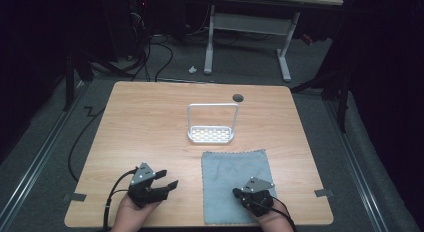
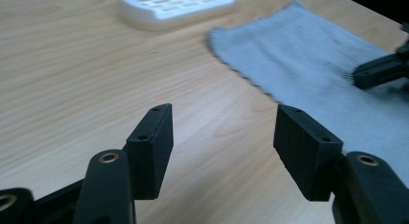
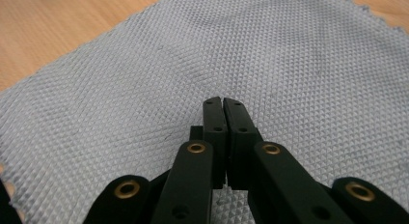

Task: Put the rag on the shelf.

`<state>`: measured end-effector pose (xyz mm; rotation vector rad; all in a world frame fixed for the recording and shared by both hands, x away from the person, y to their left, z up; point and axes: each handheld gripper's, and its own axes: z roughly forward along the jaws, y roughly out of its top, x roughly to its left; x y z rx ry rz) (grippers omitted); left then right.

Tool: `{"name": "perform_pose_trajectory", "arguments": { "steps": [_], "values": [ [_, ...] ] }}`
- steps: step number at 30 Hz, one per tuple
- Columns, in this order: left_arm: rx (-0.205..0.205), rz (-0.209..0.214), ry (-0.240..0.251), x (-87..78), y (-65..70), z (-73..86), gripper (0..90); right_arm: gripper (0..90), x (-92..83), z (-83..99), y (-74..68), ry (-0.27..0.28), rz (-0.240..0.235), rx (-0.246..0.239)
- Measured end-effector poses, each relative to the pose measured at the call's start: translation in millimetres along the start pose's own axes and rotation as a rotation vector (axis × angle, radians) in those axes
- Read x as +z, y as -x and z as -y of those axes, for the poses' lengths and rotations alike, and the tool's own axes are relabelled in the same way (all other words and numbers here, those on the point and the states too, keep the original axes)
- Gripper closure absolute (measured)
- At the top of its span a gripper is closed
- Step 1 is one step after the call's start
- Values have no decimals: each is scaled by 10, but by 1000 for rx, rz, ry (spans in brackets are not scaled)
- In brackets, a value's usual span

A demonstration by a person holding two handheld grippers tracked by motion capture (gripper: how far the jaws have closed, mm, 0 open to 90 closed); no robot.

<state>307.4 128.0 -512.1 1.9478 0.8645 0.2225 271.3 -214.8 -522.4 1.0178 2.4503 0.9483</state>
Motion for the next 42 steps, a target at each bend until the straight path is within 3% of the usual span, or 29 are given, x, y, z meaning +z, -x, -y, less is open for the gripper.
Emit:
{"name": "perform_pose_trajectory", "arguments": {
  "steps": [1, 4, 5, 8, 9, 10, 11, 12, 13, 15, 18, 19, 22, 28, 35, 39, 42],
  "values": [
    [0, 0, 0, 0, 0, 0, 399, 893, 0, 0, 0, 0, 0, 0],
    [37, 27, -24, 143, 174, -28, 413, 886, -40, -20, 1, 19, 17, -9],
    [41, 33, -27, 176, 206, -36, 414, 887, -86, -18, 33, 33, 28, 11],
    [28, 63, -37, 310, 312, -78, 443, 900, -236, 38, 213, 76, 84, 61],
    [34, 65, -43, 350, 344, -94, 443, 900, -236, 38, 213, 76, 84, 61],
    [30, 77, -48, 429, 396, -123, 476, 900, -308, 92, 328, 92, 118, 95],
    [30, 77, -48, 429, 396, -123, 497, 900, -308, 92, 328, 92, 118, 95],
    [7, 99, -57, 532, 430, -141, 526, 900, -355, 148, 446, 95, 144, 124],
    [7, 99, -57, 532, 430, -141, 576, 900, -355, 148, 446, 95, 144, 124],
    [13, 90, -116, 732, 491, -164, 649, 900, -374, 220, 592, 85, 181, 152],
    [20, 87, -139, 845, 528, -191, 724, 900, -369, 253, 663, 76, 198, 164],
    [50, 65, -166, 924, 561, -226, 792, 900, -350, 273, 716, 63, 213, 170],
    [59, 46, -186, 955, 565, -267, 865, 900, -316, 297, 783, 48, 223, 184],
    [113, 9, -199, 864, 532, -235, 894, 900, -238, 308, 781, 16, 200, 178],
    [86, -22, -205, 480, 323, -48, 893, 900, -105, 172, 473, 24, 104, 122],
    [73, -22, -209, 238, 273, 92, 886, 900, -22, 62, 220, 15, 62, 40],
    [67, 1, -203, 116, 274, 181, 874, 900, -24, 52, 144, 10, 49, 17]
  ]
}}
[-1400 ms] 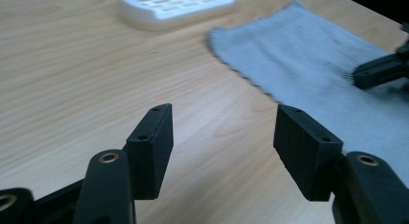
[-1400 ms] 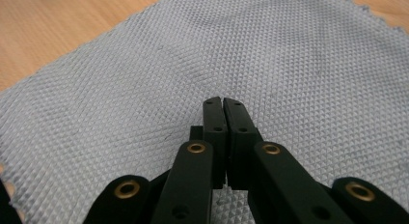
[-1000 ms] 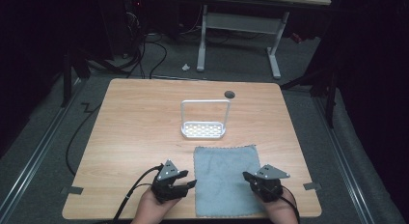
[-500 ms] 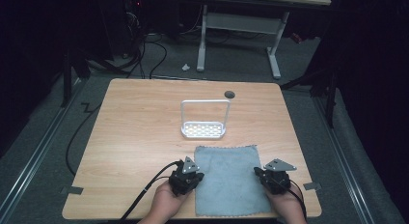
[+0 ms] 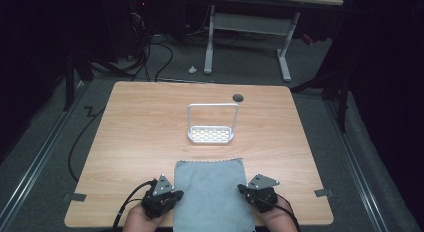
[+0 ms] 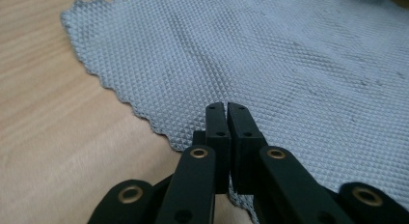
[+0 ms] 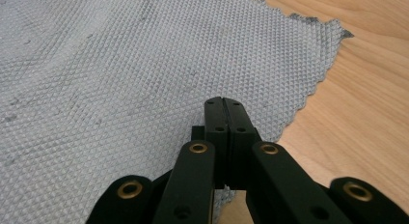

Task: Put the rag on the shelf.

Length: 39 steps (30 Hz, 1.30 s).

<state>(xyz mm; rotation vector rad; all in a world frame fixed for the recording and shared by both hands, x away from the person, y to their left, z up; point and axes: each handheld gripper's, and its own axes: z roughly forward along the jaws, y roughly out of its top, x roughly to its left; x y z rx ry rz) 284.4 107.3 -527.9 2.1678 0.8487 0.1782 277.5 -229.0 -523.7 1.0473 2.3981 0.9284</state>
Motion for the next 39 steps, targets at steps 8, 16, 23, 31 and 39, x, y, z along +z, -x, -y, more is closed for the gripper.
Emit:
{"name": "perform_pose_trajectory", "arguments": {
  "steps": [8, 16, 23, 31, 39],
  "values": [
    [-53, -60, 59, -3, -158, -81, 752, 875, -106, 36, 37, 52, 3, 22],
    [-131, -151, 94, 158, -471, -257, 556, 850, -161, 99, 201, 81, 24, 75],
    [-179, -165, 103, 366, -613, -385, 661, 818, -158, 116, 202, 80, 25, 71],
    [-153, -145, 97, 387, -605, -392, 813, 757, -125, 114, 230, 97, 34, 99],
    [-153, -138, 94, 388, -610, -390, 878, 640, 64, -118, 330, 87, 118, 155]
  ]
}}
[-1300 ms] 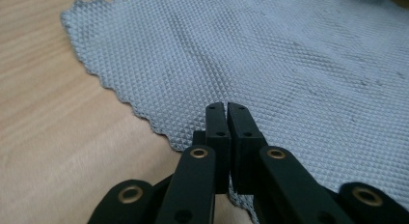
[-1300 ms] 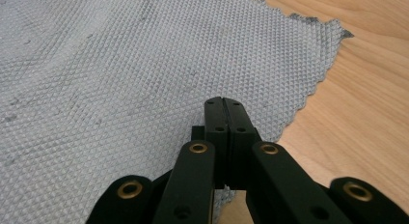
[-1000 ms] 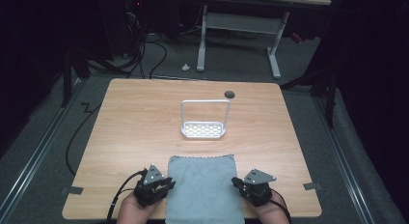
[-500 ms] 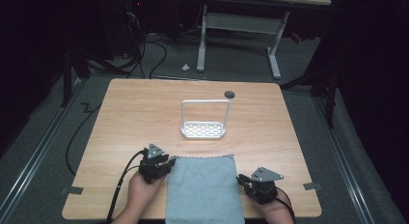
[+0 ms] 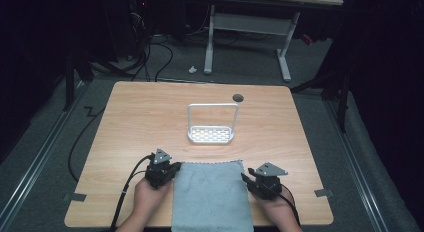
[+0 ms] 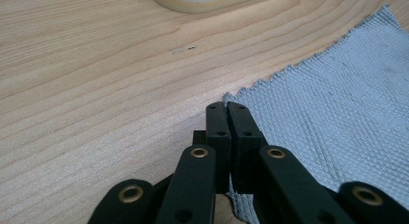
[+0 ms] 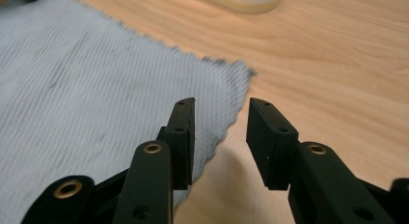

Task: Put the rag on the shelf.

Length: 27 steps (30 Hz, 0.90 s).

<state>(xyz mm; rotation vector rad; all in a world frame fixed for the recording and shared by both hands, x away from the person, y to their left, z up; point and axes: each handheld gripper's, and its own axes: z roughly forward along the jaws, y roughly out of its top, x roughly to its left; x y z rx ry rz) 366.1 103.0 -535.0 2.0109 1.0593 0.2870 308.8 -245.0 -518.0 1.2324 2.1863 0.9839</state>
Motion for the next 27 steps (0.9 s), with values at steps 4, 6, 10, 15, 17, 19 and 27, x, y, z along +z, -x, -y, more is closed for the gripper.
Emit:
{"name": "perform_pose_trajectory", "arguments": {
  "steps": [4, 6, 10, 15, 17, 19, 27],
  "values": [
    [1, 1, 0, -2, 0, 2, 876, 647, 177, -163, 80, -2, 4, 42],
    [7, -3, -2, -4, 7, 3, 874, 647, 272, -215, 102, -10, -1, 55],
    [1, 3, -1, -4, -1, 3, 874, 664, 373, -260, 131, -30, 2, 69],
    [-6, 5, -2, -7, -2, 6, 873, 686, 433, -225, 111, -48, -12, 64],
    [-7, 7, -2, -8, -4, 7, 873, 711, 433, -222, 107, -46, -12, 62],
    [-7, 7, -1, -8, -9, 8, 873, 759, 431, -219, 103, -45, -13, 60],
    [-8, 23, -1, -24, -16, 12, 879, 894, 400, -195, 53, -23, -48, 36]
  ]
}}
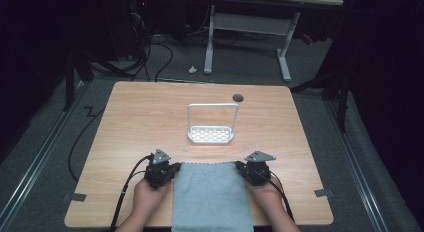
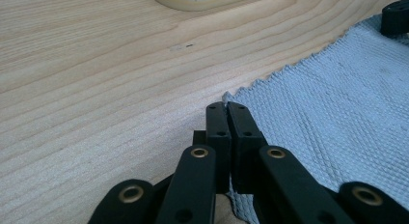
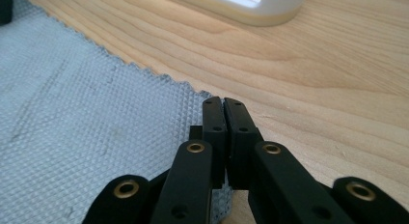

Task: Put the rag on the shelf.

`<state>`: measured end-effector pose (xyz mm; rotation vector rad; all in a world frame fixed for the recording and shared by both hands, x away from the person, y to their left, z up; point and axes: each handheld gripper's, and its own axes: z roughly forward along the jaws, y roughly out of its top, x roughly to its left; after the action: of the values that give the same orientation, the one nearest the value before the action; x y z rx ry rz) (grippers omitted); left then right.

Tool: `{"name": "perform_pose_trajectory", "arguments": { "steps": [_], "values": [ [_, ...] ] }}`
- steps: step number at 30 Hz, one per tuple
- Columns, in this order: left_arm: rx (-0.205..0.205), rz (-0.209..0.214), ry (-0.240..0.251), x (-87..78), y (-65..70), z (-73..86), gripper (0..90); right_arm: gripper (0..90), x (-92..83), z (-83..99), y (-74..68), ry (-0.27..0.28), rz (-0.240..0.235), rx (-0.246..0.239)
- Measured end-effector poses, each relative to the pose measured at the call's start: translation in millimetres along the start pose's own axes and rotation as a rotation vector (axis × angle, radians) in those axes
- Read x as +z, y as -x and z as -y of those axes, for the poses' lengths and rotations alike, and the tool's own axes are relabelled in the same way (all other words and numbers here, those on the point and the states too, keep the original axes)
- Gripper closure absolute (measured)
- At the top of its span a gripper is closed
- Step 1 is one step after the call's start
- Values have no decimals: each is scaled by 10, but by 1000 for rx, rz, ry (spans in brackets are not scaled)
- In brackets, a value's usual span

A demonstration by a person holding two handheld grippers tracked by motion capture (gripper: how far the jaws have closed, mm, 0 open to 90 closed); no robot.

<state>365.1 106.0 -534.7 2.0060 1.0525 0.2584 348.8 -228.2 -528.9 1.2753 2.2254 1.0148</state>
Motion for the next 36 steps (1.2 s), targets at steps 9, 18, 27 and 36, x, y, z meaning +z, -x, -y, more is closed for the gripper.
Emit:
{"name": "perform_pose_trajectory", "arguments": {
  "steps": [9, 18, 27, 36],
  "values": [
    [7, 16, 48, -69, 29, 21, 882, 894, -127, 11, -30, 69, -5, -4],
    [20, 24, 139, -252, 124, -2, 882, 894, -354, -7, -83, 157, -9, -22],
    [41, 6, 217, -416, 193, -64, 881, 894, -516, -53, -101, 237, 11, -35],
    [26, 7, 243, -472, 184, -120, 882, 894, -579, -102, -136, 275, 22, -42]
  ]
}}
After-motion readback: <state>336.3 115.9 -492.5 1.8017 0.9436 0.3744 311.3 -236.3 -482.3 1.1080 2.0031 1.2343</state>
